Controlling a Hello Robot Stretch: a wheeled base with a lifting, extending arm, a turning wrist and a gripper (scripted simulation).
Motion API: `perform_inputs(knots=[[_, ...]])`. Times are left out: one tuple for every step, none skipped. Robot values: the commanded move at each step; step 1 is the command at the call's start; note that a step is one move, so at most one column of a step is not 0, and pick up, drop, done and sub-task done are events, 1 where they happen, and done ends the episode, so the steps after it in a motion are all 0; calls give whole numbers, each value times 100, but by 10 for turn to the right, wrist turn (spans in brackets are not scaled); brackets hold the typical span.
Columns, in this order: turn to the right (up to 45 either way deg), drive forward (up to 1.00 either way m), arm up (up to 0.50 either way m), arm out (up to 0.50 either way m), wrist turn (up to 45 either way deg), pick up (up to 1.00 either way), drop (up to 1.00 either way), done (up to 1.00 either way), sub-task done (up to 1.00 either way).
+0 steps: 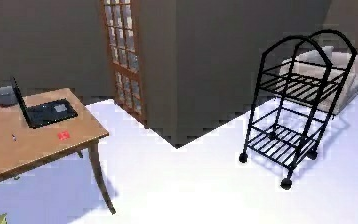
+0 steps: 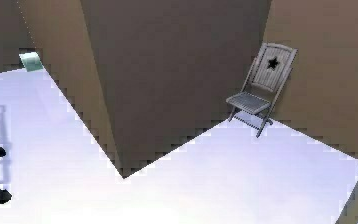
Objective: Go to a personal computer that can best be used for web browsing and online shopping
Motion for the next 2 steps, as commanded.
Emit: perform_inputs(knots=[[0, 25, 0, 0, 0, 0, 0, 0, 0], [-390, 0, 0, 0, 0, 0, 0, 0, 0]])
